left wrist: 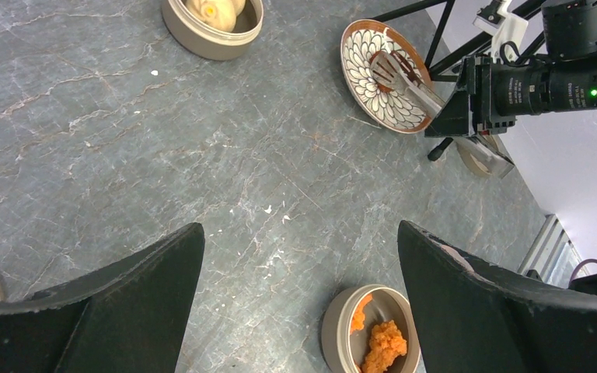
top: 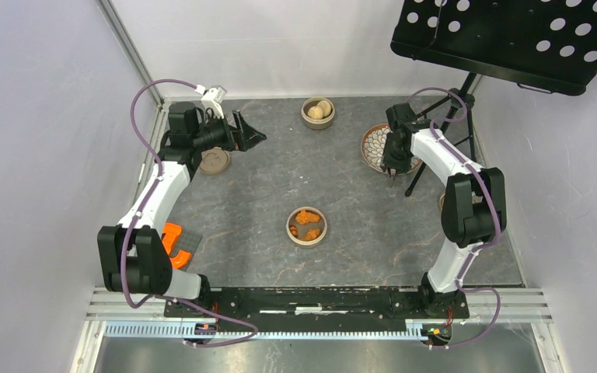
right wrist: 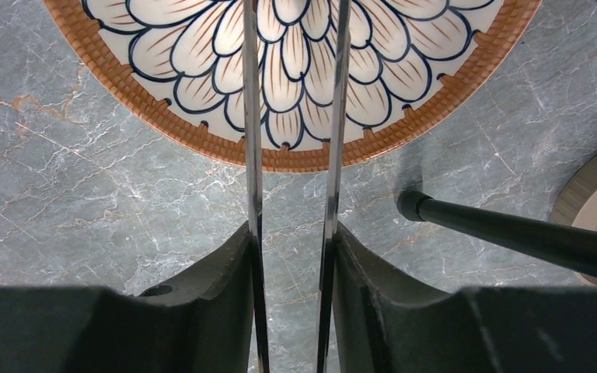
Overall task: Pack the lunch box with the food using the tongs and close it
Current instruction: Pick up the fake food from the plate.
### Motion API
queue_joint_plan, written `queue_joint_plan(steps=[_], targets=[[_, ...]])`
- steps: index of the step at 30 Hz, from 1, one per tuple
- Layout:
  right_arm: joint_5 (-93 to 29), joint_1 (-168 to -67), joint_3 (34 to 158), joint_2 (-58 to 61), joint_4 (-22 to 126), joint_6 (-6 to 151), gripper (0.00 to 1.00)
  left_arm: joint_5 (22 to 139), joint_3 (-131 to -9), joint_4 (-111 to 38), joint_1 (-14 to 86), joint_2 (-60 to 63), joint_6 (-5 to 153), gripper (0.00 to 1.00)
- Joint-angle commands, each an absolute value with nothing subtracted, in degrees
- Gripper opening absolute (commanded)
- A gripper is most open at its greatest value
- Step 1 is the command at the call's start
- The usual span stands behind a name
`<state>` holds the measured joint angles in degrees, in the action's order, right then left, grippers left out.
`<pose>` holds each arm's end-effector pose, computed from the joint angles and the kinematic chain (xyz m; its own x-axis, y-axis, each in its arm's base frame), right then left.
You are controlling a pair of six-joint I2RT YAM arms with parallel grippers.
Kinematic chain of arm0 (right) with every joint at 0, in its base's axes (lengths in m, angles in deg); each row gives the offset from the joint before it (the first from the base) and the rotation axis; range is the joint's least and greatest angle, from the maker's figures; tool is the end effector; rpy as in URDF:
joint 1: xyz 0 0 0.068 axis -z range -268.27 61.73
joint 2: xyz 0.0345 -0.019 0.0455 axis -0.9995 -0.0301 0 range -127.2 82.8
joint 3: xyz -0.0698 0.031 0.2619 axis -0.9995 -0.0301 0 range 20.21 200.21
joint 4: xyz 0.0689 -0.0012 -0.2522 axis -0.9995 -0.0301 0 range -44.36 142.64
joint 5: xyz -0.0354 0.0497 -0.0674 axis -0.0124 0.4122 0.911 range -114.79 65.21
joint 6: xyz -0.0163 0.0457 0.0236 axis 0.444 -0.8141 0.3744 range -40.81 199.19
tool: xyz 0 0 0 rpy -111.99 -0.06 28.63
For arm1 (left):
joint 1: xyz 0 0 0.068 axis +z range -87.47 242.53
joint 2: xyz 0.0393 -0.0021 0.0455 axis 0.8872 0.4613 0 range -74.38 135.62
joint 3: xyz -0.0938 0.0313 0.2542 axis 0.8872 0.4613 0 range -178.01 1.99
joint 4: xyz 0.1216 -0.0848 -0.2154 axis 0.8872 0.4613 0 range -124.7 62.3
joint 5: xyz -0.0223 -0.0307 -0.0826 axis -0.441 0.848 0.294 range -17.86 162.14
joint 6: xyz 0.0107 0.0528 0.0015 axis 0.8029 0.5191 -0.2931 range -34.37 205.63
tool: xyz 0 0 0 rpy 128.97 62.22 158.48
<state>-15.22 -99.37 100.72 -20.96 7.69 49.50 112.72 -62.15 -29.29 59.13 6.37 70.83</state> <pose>0.3662 0.0658 0.2269 -0.8555 0.3300 -0.3991 0.3390 0.9394 0.0500 0.3212 -0.0423 0.3236 -0.5273 -0.1632 -0.8339 0.5297 0.7042 -0.4728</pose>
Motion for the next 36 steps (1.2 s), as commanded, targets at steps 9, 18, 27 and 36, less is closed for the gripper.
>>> queue_joint_plan(steps=[9, 18, 27, 36], targets=[[-17.9, -96.7, 99.5, -15.0, 7.9, 57.2, 0.23, 112.5, -64.5, -31.6, 59.1, 6.8, 71.2, 1.00], [-22.0, -96.0, 99.8, -11.5, 8.8, 65.4, 0.14, 112.7, -63.7, -32.5, 59.1, 6.4, 70.8, 1.00], [-38.2, -96.1, 100.2, -9.4, 9.2, 81.3, 0.00, 113.1, -63.8, -32.6, 59.1, 6.5, 70.9, 1.00], [-56.6, -97.0, 95.6, -1.7, 10.8, 98.4, 0.00, 112.9, -63.8, -32.5, 59.0, 6.1, 71.0, 1.00]])
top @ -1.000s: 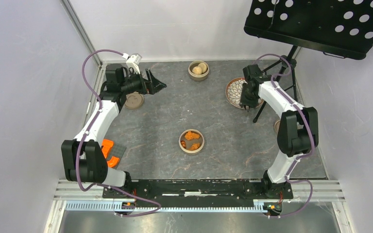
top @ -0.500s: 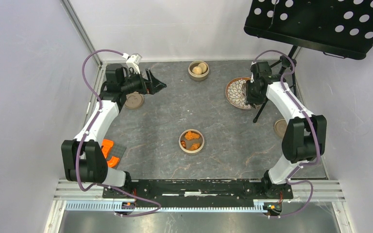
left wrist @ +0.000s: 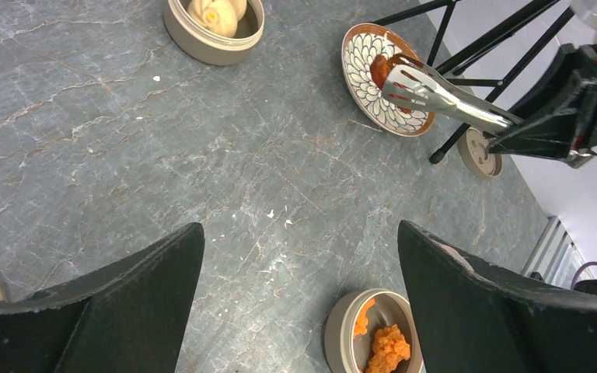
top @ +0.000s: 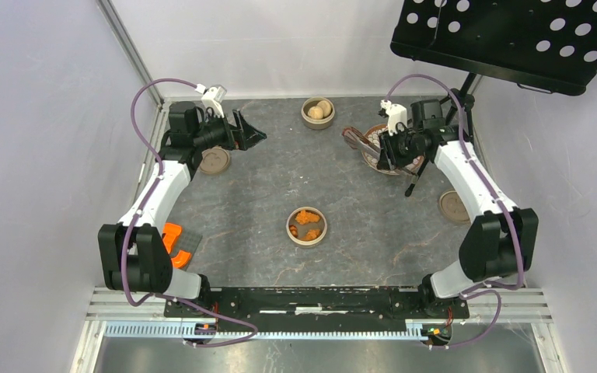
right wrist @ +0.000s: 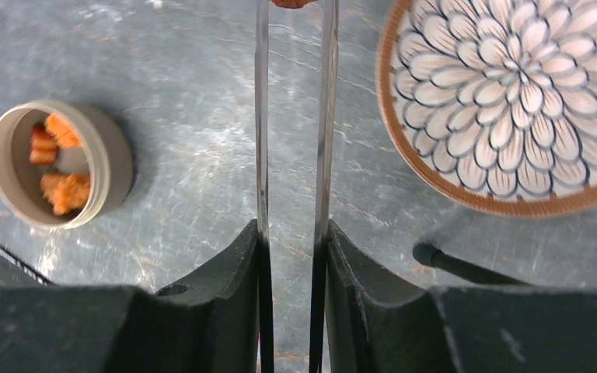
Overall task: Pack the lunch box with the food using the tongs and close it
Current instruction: Pick up the fake food from the plate, then place the fake food in the packing box.
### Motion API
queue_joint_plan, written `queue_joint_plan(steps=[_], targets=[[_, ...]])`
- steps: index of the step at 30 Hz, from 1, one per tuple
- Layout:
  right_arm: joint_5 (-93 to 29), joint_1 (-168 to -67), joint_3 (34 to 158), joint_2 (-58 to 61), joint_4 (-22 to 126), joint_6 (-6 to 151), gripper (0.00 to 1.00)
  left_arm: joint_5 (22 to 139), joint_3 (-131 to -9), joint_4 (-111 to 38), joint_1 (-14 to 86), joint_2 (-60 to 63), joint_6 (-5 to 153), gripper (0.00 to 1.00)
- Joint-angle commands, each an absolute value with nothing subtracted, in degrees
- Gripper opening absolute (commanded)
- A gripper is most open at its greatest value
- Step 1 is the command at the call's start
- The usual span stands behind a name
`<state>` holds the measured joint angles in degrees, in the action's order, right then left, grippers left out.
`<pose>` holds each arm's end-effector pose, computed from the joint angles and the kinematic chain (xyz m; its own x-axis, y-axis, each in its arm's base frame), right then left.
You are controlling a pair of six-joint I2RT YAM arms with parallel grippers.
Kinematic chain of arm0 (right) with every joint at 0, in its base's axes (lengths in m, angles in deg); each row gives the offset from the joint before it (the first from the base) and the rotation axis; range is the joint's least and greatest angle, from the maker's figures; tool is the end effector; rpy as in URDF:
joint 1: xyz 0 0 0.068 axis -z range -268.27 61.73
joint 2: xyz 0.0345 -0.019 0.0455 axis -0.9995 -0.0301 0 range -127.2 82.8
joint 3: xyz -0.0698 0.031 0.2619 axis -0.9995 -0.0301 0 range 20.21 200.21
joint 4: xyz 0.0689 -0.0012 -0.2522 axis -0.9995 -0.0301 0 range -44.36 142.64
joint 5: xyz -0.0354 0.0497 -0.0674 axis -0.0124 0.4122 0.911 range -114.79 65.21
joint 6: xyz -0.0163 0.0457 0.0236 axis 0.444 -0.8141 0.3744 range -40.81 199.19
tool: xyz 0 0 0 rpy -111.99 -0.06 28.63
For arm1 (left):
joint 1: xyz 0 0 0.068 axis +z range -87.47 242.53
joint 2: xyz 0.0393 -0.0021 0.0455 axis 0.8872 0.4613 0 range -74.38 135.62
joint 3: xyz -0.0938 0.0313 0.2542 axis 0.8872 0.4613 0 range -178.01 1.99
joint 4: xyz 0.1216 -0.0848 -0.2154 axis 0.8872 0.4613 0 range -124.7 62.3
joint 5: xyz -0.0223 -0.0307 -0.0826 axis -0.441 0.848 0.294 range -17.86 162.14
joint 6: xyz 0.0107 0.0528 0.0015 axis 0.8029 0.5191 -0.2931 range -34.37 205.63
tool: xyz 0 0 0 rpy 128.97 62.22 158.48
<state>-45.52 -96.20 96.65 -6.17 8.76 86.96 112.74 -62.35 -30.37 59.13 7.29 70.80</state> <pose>0.3219 0.0576 0.2934 -0.7738 -0.2354 -0.5881 -0.4316 0.8755 0.2174 0.3255 -0.0426 0.3217 -0.5224 -0.1638 -0.8368 0.5326 0.7037 -0.4703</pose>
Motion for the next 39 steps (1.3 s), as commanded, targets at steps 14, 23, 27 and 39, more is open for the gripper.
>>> queue_joint_plan(steps=[14, 23, 27, 39], targets=[[-64.8, -109.7, 93.5, 4.6, -9.1, 143.9, 0.00, 112.6, -63.7, -31.3, 59.0, 5.2, 71.4, 1.00], [-60.0, -115.1, 89.6, 4.9, -12.6, 154.2, 0.05, 112.3, -63.1, -30.7, 59.0, 4.3, 71.6, 1.00], [-58.2, -116.7, 90.8, 2.4, -12.6, 154.4, 0.07, 112.2, -62.9, -31.1, 59.0, 4.4, 71.4, 1.00], [-56.4, -117.8, 93.9, -2.6, -9.9, 152.0, 0.11, 111.8, -62.6, -30.5, 59.1, 4.0, 72.7, 1.00]])
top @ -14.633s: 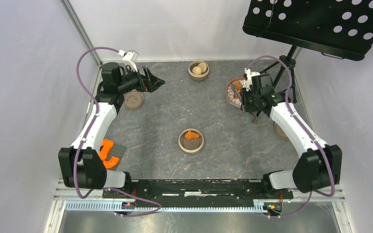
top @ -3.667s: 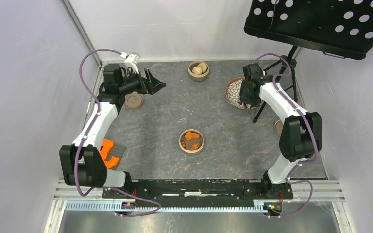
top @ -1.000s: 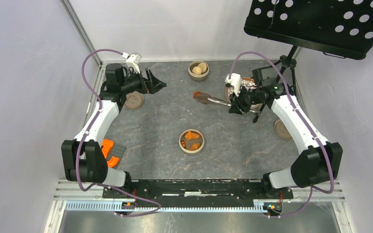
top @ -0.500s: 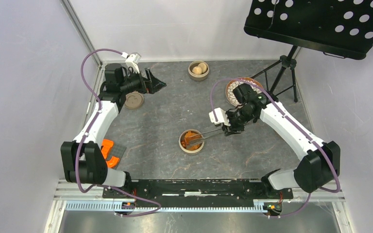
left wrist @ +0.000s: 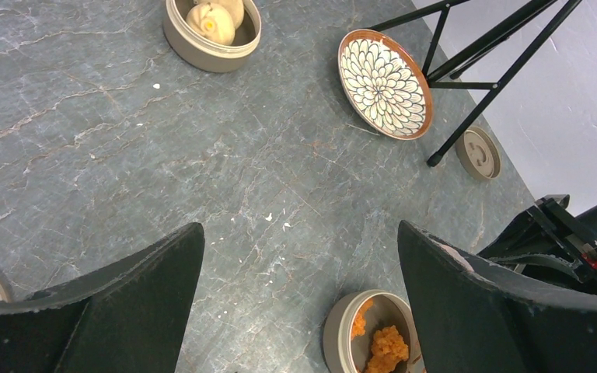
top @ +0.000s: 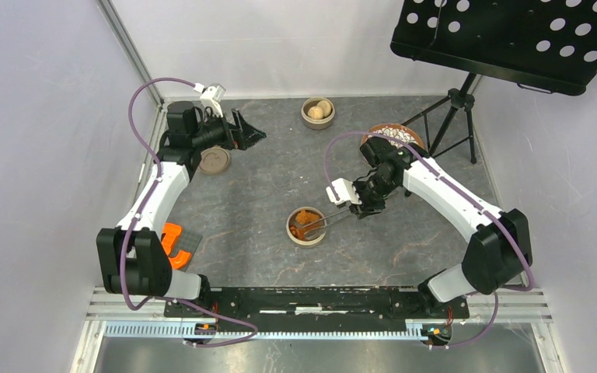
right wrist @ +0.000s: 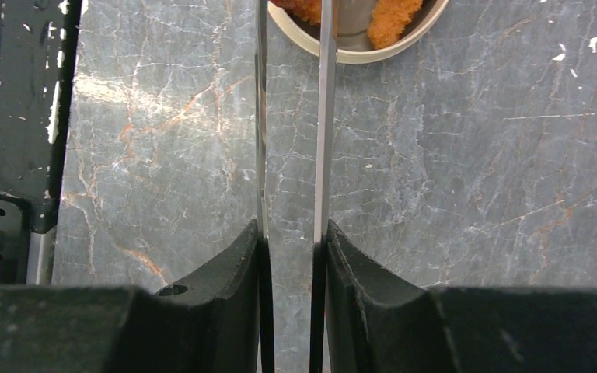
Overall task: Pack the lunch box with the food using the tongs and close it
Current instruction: Place the fake food in the packing box.
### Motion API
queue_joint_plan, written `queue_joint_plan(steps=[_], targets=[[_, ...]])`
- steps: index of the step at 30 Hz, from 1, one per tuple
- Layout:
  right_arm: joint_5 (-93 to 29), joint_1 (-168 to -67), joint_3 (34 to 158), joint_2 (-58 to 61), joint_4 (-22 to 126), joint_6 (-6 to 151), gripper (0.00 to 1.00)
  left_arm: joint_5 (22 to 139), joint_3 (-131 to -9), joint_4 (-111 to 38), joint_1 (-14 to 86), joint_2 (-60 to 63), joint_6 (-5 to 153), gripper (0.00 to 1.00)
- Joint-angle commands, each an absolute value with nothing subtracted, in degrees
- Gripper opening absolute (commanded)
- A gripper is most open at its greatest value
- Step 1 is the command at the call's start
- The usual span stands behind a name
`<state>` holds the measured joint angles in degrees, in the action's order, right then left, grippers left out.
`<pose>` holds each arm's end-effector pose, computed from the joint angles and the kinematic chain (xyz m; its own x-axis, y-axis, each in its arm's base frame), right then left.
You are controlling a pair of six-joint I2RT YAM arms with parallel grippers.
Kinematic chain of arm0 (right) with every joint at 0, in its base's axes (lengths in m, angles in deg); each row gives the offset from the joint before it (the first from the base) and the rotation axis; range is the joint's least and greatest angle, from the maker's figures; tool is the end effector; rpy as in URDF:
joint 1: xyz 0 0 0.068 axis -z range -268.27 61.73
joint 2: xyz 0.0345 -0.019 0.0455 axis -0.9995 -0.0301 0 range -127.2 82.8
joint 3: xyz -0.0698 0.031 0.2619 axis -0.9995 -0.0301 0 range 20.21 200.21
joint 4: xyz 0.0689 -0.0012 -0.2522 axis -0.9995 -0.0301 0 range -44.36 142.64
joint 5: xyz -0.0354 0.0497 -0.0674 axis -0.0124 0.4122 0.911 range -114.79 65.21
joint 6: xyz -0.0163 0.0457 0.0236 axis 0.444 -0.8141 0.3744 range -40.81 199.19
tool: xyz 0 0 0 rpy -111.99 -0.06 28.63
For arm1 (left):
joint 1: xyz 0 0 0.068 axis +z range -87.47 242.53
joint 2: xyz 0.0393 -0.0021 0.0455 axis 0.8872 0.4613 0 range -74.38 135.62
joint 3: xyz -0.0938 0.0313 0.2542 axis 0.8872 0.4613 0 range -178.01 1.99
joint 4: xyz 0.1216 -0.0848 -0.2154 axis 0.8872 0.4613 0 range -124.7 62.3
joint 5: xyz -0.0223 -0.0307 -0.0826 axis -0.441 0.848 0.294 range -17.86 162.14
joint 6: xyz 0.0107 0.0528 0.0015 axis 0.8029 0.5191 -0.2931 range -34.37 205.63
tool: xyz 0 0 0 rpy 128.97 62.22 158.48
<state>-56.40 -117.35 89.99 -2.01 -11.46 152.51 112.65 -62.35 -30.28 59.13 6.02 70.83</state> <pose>0.2251 0.1465 0.2683 0.2329 -0.8039 -0.5472 -0.9658 -0.2573 -0.0329 0.3208 -0.0422 0.3283 -0.5045 -0.1648 -0.8475 0.5414 0.7042 -0.4592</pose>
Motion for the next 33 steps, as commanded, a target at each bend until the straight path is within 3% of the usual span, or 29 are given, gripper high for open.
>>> queue_joint_plan(steps=[1, 13, 25, 33], targets=[[-56.4, -117.8, 94.4, -3.2, -9.9, 151.9, 0.12, 111.7, -62.6, -30.4, 59.1, 4.0, 72.8, 1.00], [-53.9, -118.5, 96.1, -6.6, -9.6, 152.0, 0.20, 111.6, -63.5, -30.1, 59.0, 4.8, 73.6, 1.00], [-54.1, -118.6, 96.1, -6.9, -8.6, 150.6, 0.47, 111.9, -64.9, -29.3, 59.0, 6.3, 74.2, 1.00], [-55.1, -118.4, 95.8, -4.1, -4.2, 144.3, 0.44, 112.1, -65.5, -29.3, 59.1, 6.7, 74.3, 1.00]])
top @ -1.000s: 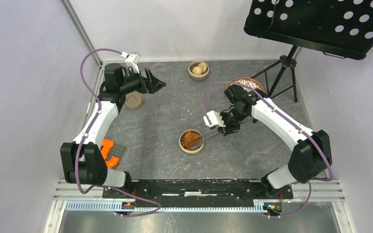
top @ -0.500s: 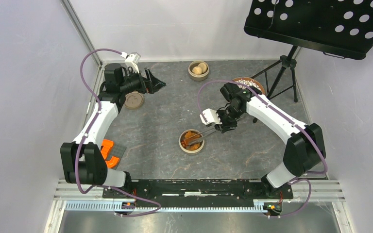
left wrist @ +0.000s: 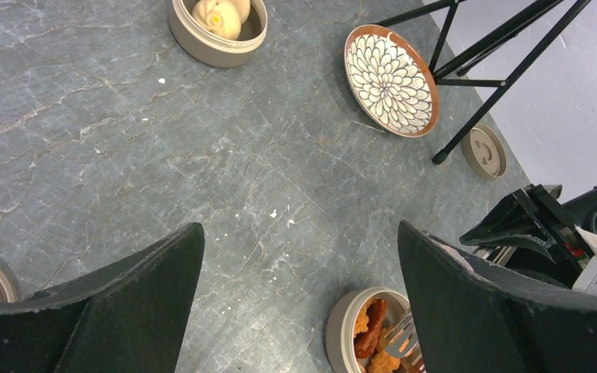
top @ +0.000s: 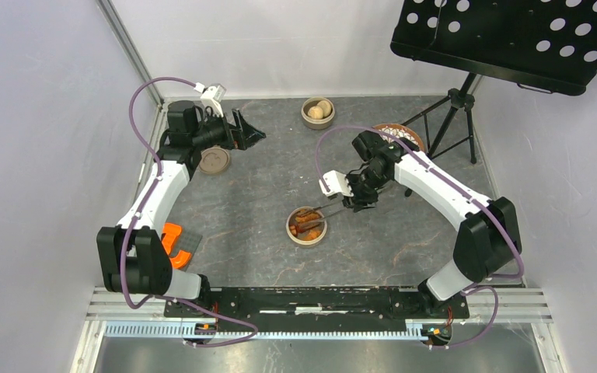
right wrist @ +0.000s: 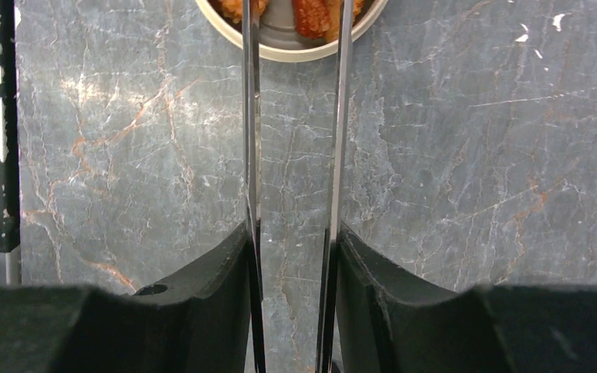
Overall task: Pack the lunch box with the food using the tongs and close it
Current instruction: Place the fake food in the packing box, then place the clamp on the plate.
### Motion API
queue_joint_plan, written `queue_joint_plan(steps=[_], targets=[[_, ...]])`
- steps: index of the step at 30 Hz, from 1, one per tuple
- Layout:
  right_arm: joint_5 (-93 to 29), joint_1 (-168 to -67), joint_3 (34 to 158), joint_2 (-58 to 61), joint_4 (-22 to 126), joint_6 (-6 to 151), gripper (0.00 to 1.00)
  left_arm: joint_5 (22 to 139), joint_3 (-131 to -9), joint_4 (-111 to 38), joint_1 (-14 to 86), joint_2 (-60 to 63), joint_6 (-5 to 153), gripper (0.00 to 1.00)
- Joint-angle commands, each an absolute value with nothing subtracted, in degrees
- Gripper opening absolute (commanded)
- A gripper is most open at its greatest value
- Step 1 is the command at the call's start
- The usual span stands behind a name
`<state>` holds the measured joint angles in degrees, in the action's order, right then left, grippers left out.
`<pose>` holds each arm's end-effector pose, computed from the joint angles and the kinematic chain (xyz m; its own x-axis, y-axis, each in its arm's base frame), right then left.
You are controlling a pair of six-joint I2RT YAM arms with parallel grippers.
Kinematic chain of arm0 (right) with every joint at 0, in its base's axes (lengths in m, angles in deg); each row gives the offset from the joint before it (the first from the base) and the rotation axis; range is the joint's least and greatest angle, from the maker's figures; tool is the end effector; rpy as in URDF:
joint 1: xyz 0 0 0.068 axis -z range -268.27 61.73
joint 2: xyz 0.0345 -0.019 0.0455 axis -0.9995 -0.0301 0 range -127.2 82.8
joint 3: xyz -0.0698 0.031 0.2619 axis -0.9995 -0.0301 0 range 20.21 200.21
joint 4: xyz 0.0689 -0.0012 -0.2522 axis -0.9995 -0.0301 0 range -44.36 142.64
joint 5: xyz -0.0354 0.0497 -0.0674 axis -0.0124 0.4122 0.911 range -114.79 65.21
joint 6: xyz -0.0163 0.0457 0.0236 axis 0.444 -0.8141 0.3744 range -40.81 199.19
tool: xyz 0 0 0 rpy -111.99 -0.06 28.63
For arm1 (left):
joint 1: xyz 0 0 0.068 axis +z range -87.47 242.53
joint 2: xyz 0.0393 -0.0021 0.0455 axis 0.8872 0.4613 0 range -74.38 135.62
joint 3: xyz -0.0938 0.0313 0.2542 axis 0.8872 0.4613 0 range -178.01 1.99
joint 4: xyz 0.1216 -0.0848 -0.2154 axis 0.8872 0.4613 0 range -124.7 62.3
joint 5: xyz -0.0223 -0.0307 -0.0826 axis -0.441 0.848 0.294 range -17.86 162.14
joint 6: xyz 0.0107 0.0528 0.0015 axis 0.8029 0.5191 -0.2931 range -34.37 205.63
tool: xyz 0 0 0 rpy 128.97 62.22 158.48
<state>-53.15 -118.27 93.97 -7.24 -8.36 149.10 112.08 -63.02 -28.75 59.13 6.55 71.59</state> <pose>0.2473 0.1623 0.2636 0.2081 -0.8341 -0.5108 -0.9756 -0.2142 -0.0477 0.3225 -0.0421 0.3269 -0.5162 -0.1558 -0.8422 0.5306 0.7136 -0.4573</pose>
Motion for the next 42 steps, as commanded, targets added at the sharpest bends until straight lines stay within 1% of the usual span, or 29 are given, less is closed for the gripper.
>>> queue_joint_plan(steps=[1, 4, 8, 12, 17, 18, 23, 27, 30, 32, 36, 42], targets=[[-55.2, -118.2, 95.4, -3.4, -2.6, 142.0, 0.43, 112.2, -65.5, -29.3, 59.1, 6.7, 74.3, 1.00], [-55.3, -116.7, 94.6, -1.0, 4.5, 133.8, 0.43, 112.2, -65.4, -29.4, 59.0, 6.7, 74.2, 1.00], [-54.2, -112.8, 94.7, 0.1, 14.9, 117.2, 0.41, 112.3, -65.4, -29.9, 59.1, 6.8, 73.9, 1.00], [-48.8, -110.3, 94.2, 0.2, 23.7, 103.1, 0.38, 112.2, -65.4, -29.9, 59.1, 6.9, 73.5, 1.00], [-41.5, -107.4, 88.7, 2.3, 30.7, 87.7, 0.36, 111.9, -65.5, -29.0, 59.1, 6.5, 73.8, 1.00], [-39.9, -107.0, 87.0, 3.1, 32.2, 85.0, 0.36, 111.9, -65.6, -28.8, 59.1, 6.5, 73.9, 1.00], [-19.3, -106.9, 80.5, 5.4, 36.7, 71.4, 0.35, 111.7, -66.2, -28.7, 59.1, 7.2, 73.3, 1.00], [-9.7, -106.8, 81.2, 2.7, 33.3, 66.1, 0.33, 111.8, -67.2, -29.1, 59.1, 8.2, 72.5, 1.00], [-6.7, -106.1, 80.3, 0.8, 33.4, 63.1, 0.35, 112.0, -67.7, -29.2, 59.1, 8.5, 72.4, 1.00], [-5.6, -105.5, 80.0, -1.0, 34.0, 60.6, 0.36, 112.0, -67.6, -29.3, 59.1, 8.6, 72.4, 1.00], [-6.2, -104.7, 82.8, -5.9, 30.3, 55.9, 0.37, 111.8, -67.4, -29.0, 59.1, 8.4, 72.7, 1.00], [-5.7, -104.6, 82.9, -9.7, 33.0, 53.8, 0.40, 111.4, -67.4, -28.9, 59.1, 8.2, 73.2, 1.00]])
